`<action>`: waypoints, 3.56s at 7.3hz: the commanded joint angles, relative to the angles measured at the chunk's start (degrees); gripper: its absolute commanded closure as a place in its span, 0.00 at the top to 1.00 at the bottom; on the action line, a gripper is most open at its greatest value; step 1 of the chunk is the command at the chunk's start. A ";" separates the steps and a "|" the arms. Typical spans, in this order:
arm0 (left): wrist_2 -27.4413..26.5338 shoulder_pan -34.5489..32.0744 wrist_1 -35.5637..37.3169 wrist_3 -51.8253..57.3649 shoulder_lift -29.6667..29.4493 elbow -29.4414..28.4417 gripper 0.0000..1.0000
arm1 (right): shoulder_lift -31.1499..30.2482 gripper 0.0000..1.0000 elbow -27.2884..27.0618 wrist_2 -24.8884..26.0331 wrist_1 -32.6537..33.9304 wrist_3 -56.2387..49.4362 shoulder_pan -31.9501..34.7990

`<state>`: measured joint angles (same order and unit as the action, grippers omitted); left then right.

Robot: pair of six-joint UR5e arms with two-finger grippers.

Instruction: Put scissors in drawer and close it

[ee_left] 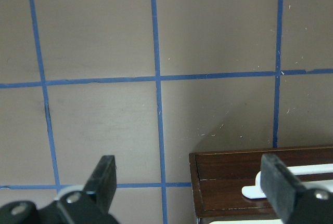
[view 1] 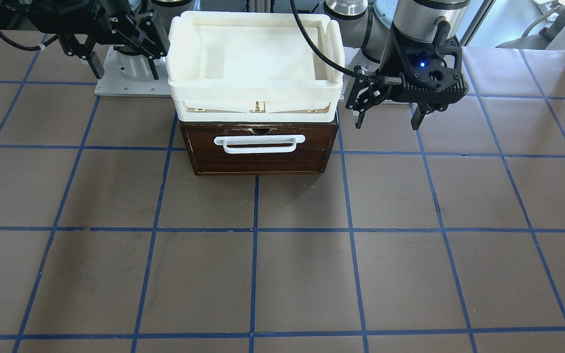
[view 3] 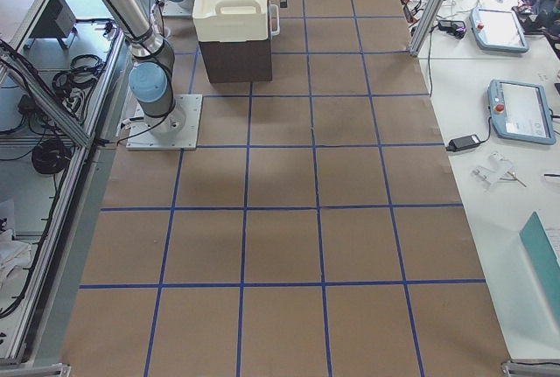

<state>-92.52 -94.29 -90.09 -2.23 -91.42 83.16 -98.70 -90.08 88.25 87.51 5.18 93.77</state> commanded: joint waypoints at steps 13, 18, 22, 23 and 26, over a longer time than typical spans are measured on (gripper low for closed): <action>0.68 2.62 0.35 3.73 0.36 2.62 1.00 | -0.44 1.00 0.16 -1.41 -1.29 -0.69 0.01; 0.68 2.80 0.35 3.64 -0.16 3.24 1.00 | 0.17 1.00 0.08 -1.06 -1.29 -0.69 0.01; 0.76 2.80 0.35 3.64 -0.16 3.15 1.00 | 0.26 1.00 0.08 -1.50 -1.12 -0.69 0.01; 0.76 2.88 0.35 3.64 -0.08 3.15 1.00 | 0.44 1.00 -0.01 -0.98 -1.11 -0.69 0.01; 1.82 2.88 0.35 3.46 0.19 3.06 1.00 | 0.44 1.00 -0.01 -1.41 -0.94 -0.43 0.01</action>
<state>-90.96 -91.39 -89.74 1.27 -91.29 86.24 -98.31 -90.08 86.85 86.55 4.66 93.78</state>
